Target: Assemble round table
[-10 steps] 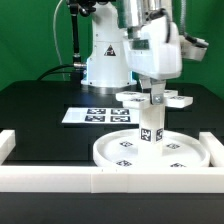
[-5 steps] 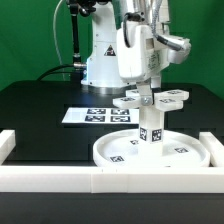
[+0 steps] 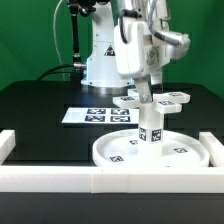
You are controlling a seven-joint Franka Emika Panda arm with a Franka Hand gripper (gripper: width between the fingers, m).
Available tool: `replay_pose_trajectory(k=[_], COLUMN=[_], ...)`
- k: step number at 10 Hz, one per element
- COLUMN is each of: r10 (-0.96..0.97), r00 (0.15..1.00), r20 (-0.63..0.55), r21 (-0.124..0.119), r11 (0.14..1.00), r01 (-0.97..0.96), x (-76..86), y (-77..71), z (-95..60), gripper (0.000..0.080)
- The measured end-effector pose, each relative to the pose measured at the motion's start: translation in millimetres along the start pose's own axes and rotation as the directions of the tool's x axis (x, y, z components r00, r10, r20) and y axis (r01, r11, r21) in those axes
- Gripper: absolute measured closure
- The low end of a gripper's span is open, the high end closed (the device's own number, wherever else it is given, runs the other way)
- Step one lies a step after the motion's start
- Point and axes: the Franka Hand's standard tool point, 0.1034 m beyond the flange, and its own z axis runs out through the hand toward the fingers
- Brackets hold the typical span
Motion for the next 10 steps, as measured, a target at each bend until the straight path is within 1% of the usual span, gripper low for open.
replay_pose_trajectory(k=[1, 2, 4, 5, 6, 7, 8, 9, 10], r10=[0.01, 0.01, -0.02, -0.077, -0.245, -0.395, -0.532, -0.614, -0.694], r00=[1.0, 0.999, 0.999, 0.997, 0.969, 0.918, 0.845, 0.785, 0.715], r20=[0.022, 0.036, 0.032, 0.029, 0.031, 0.038, 0.057, 0.077, 0.091], r21=[0.015, 0.023, 0.018, 0.013, -0.021, -0.065, -0.097, -0.104, -0.107], r11=[1.0, 1.0, 1.0, 0.997, 0.969, 0.915, 0.839, 0.778, 0.707], r01=[-0.011, -0.011, 0.019, 0.077, 0.245, 0.397, 0.535, 0.619, 0.699], x=[-4.7, -7.6, -7.1, -7.2, -9.9, -15.7, -21.5, -24.6, -25.9], y=[-2.4, -4.4, -2.7, -2.1, 0.9, 3.0, 3.3, 2.7, 2.7], z=[-10.1, -14.7, -11.2, -10.9, -9.2, -9.6, -11.3, -10.9, -9.9], gripper=[0.016, 0.016, 0.0151, 0.015, 0.015, 0.015, 0.015, 0.015, 0.015])
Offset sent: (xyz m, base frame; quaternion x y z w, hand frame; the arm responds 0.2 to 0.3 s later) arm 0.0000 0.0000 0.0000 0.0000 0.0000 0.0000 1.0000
